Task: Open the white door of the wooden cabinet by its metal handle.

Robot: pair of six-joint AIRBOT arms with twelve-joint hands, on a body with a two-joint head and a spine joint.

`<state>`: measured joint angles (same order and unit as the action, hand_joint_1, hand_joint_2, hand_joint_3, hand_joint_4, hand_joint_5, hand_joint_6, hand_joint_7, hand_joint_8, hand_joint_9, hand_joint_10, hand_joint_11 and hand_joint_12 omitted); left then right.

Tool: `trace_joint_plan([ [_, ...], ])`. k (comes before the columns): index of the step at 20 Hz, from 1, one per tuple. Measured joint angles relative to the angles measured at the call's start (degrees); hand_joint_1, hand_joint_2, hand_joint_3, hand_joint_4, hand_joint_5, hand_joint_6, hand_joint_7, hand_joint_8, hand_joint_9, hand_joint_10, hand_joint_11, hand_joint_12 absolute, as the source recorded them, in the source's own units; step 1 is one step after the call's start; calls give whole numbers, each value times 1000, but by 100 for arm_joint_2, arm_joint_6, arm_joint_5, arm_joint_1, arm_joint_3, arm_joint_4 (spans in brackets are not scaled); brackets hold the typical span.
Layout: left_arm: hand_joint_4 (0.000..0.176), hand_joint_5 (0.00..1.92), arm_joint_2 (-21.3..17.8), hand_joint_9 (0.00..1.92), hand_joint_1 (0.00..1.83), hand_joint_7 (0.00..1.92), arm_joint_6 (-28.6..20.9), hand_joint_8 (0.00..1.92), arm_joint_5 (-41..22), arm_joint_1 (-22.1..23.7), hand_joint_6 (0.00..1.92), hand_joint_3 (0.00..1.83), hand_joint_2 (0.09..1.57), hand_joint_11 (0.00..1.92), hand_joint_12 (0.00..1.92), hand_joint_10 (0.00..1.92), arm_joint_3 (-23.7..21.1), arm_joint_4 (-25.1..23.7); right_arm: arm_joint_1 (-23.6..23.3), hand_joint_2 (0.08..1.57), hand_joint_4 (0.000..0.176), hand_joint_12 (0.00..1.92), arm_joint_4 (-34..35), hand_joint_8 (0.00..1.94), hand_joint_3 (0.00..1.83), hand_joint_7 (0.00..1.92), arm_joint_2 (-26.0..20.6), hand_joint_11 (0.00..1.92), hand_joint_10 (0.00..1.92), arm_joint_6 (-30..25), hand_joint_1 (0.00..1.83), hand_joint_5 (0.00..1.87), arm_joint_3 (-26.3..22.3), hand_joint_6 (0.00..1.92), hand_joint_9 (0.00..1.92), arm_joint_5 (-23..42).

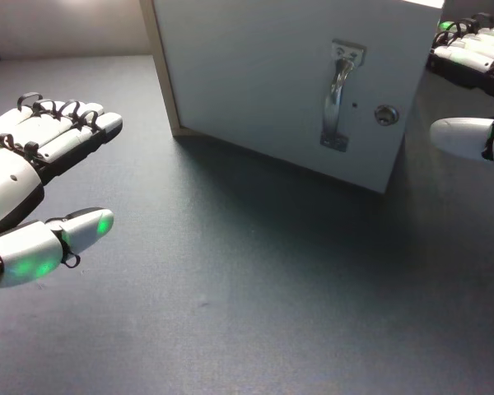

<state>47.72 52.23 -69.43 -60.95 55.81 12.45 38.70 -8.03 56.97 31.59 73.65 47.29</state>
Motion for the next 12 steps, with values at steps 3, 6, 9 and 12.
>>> trace_joint_plan([
  [3, 0, 105, 0, 83, 104, 68, -2, 1, -22, 0, 3, 2, 1408, 0, 358, 1, 0, 0, 0, 1442, 0, 0, 46, 0, 4, 0, -55, 0, 0, -2, 132, 0, -2, 0, 0, 15],
  [6, 0, 85, 0, 75, 123, 53, -9, 0, -52, -7, 0, 4, 1426, 0, 339, 0, 0, 24, 2, 1448, 0, 0, 39, 0, 0, 0, -234, 0, 0, -2, 238, 0, -162, 0, 0, 127],
  [9, 0, 79, -2, 62, 120, 46, -26, 2, -74, -79, 3, 2, 1432, 0, 299, 2, 0, 39, 42, 1379, 0, 0, -216, 0, 0, 0, -385, 0, 0, 4, 122, 0, -400, 0, 0, 402],
  [12, 0, 71, -2, 66, 134, 51, -26, 3, -120, -83, 0, 0, 1427, 0, 294, 3, 0, 42, 44, 1308, 0, 0, -428, 0, 0, 0, -354, 0, 0, -15, 1, 0, -520, 0, 0, 531],
])
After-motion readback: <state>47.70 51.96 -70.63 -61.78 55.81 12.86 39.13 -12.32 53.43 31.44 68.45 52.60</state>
